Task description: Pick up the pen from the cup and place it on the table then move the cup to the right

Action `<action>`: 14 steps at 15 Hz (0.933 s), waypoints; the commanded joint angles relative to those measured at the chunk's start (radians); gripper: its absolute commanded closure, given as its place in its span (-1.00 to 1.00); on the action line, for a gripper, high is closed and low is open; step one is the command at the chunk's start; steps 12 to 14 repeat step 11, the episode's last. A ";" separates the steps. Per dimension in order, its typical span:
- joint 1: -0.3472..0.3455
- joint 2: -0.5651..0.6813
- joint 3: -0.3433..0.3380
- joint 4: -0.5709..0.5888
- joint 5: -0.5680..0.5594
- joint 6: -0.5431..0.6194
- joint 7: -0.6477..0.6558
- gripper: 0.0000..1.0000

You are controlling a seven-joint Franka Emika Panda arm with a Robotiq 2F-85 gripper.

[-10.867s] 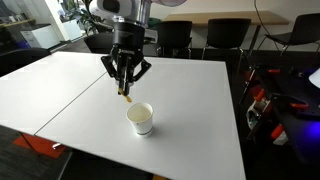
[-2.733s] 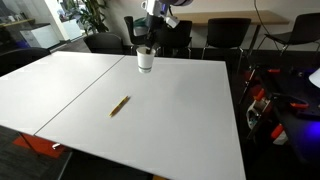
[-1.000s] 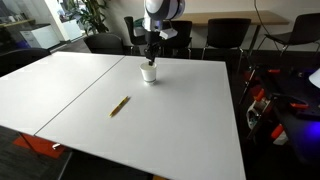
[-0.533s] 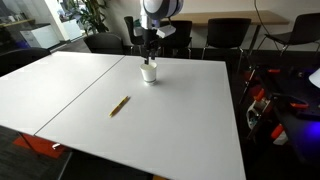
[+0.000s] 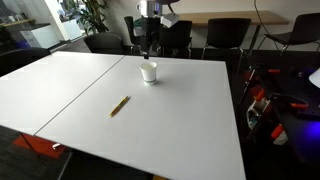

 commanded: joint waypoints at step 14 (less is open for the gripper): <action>0.093 -0.168 0.007 -0.262 -0.105 0.158 0.052 -1.00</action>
